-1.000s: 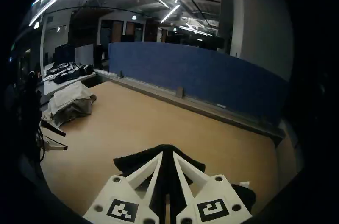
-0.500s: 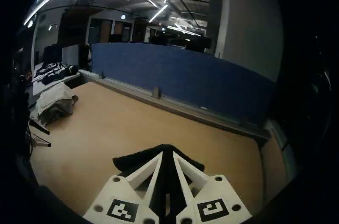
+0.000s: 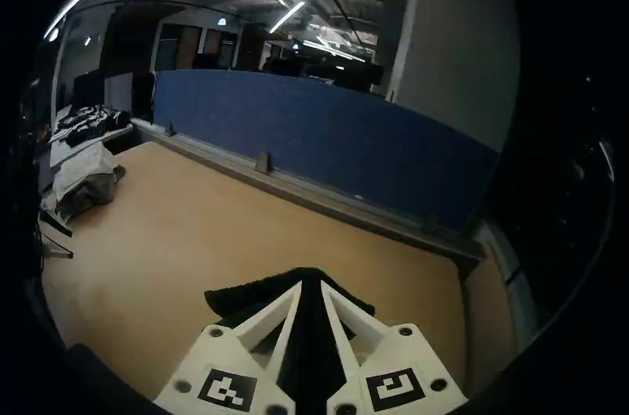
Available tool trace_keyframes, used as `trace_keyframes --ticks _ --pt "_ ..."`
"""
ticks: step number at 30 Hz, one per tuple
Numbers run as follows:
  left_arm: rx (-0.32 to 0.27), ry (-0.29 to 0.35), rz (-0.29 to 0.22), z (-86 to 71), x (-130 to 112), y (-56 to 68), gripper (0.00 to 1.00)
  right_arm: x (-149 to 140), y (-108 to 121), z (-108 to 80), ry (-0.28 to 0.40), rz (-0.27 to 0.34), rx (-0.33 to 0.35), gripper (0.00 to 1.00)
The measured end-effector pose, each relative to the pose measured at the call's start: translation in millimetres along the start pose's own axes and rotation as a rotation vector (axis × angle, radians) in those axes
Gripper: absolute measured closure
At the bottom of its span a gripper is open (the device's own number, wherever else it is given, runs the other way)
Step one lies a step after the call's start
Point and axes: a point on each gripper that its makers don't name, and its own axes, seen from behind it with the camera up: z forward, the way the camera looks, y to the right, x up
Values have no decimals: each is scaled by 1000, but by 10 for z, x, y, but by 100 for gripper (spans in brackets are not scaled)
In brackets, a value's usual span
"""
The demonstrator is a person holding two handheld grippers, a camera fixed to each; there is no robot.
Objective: Fold towel
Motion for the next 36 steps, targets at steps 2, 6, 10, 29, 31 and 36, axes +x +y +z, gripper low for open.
trace_keyframes --ticks 2,6,10,29,31,36 --pt "2 0 0 -1 5 4 5 33 43 18 5 1 0 98" --pt "3 -1 -1 0 13 23 5 71 120 53 9 3 -2 98" --pt "2 -1 0 2 16 57 5 11 187 65 -6 6 -6 98" --pt "-7 -15 18 73 29 172 5 -833 382 -357 -107 122 -67 98" --pt "-10 -16 21 86 38 188 5 -892 379 -397 -114 127 -71 98" --pt "-16 -17 33 101 55 230 5 -1047 356 -501 -135 137 -81 98"
